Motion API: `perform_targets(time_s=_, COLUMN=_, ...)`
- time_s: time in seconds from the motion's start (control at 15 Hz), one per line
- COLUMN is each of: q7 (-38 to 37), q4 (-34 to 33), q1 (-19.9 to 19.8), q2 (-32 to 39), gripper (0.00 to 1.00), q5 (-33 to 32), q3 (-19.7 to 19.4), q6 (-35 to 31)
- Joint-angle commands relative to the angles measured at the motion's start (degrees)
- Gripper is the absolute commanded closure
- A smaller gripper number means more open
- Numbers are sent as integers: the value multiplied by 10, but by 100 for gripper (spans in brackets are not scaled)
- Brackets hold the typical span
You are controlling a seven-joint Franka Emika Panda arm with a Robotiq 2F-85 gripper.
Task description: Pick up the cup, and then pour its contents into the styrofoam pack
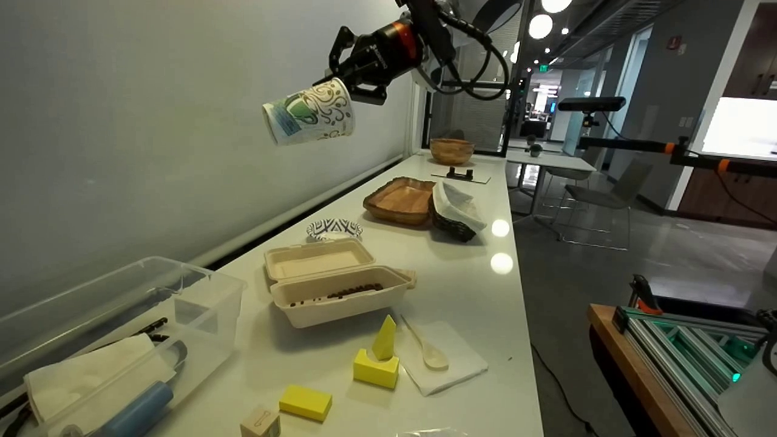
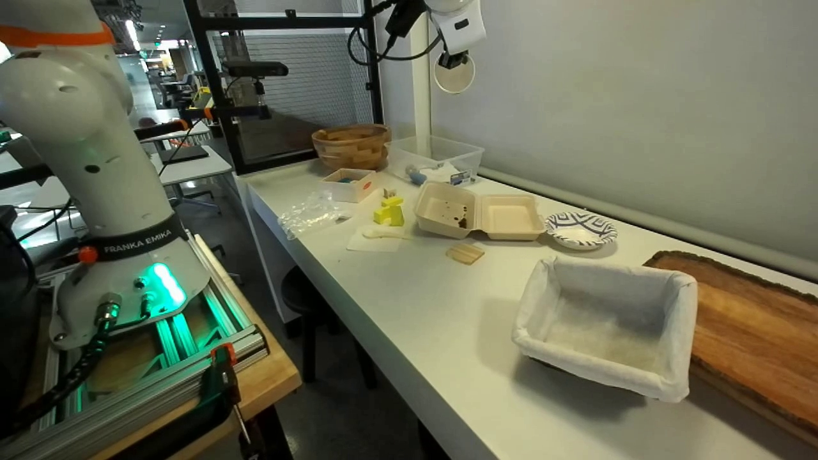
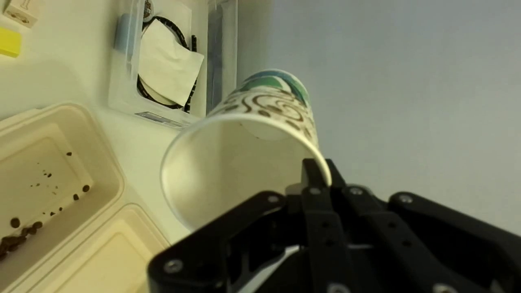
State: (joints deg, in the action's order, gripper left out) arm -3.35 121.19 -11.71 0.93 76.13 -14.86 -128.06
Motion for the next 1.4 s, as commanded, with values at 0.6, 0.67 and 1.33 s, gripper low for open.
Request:
perform_targets(time_s=0.6, q7=-2, q4=-213, q1=3, q2=198, gripper=99, q5=-299, q3=33, q6=132)
perform_targets(time_s=0.67, q7=2, q4=-231, q1=7, q2=218, gripper=99, q5=-321, q3=41, q6=129)
perform_targets(time_s=1.33, q7=0, q4=-332, q1=13, q2=290, gripper=96, q5=-494, q3=105, q6=134)
